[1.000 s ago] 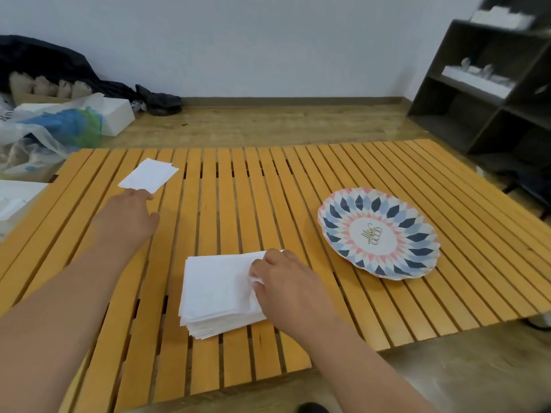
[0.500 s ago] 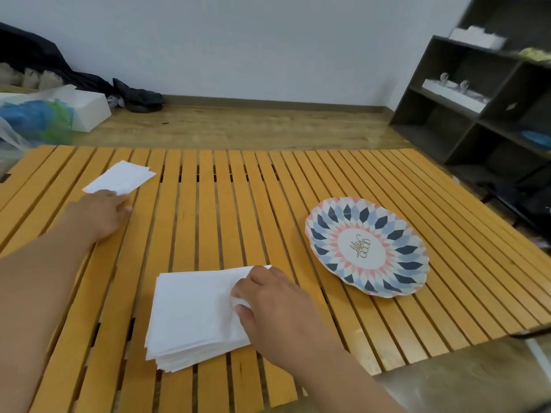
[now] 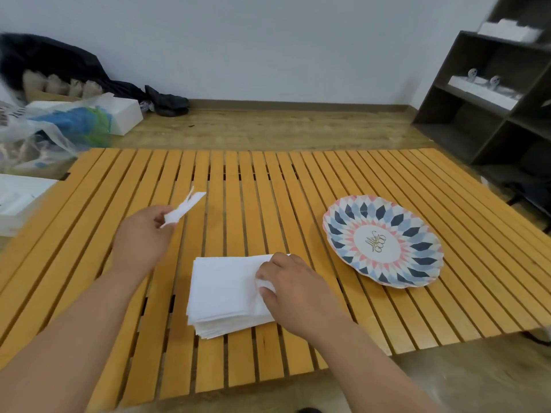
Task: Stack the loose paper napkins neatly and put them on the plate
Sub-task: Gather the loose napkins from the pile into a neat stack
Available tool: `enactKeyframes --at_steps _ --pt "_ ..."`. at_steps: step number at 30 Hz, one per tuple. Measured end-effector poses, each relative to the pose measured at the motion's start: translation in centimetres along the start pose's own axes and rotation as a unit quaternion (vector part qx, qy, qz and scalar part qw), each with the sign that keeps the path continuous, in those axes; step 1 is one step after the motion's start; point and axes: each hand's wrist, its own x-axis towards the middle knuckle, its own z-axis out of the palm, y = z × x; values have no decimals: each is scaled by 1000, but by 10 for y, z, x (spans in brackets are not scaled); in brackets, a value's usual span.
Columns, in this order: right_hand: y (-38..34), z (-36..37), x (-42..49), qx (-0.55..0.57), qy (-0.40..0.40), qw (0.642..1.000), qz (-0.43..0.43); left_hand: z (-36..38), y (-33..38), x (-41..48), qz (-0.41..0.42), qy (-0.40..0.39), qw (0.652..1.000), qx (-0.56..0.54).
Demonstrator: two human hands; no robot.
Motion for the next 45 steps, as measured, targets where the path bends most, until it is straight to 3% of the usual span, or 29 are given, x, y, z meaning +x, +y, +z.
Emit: enactKeyframes --at_steps 5,8,10,12,14,15,20,24,29,32,37,45 --pt "-3 -5 3 80 41 994 67 -20 59 -43 -16 16 985 -168" --pt "-7 -16 5 237 88 956 145 -40 90 -67 -100 -1 936 -338" --pt "-8 -25 5 366 89 909 177 -50 105 -84 -172 -40 888 -425" --pt "-10 -33 2 499 58 838 211 -54 112 -100 -233 -70 851 -465" --pt "-12 -38 -2 596 19 770 229 -52 112 -111 -263 -92 843 -461" --pt "-11 -40 -3 615 7 754 232 -49 110 -114 -266 -101 847 -450" --pt "-3 -39 -6 556 38 807 197 -45 103 -112 -281 -125 840 -448" --pt "-1 -35 -4 533 54 815 222 -38 93 -107 -258 -135 867 -404" --pt "1 -23 0 435 62 869 229 -22 81 -103 -229 -75 913 -329" --pt "4 -21 2 445 71 862 234 -18 79 -103 -185 -68 940 -280" --pt "11 -18 5 452 85 855 239 -18 81 -103 -182 -74 935 -294" --pt "23 0 12 362 95 898 230 -11 71 -98 -163 -112 943 -267"
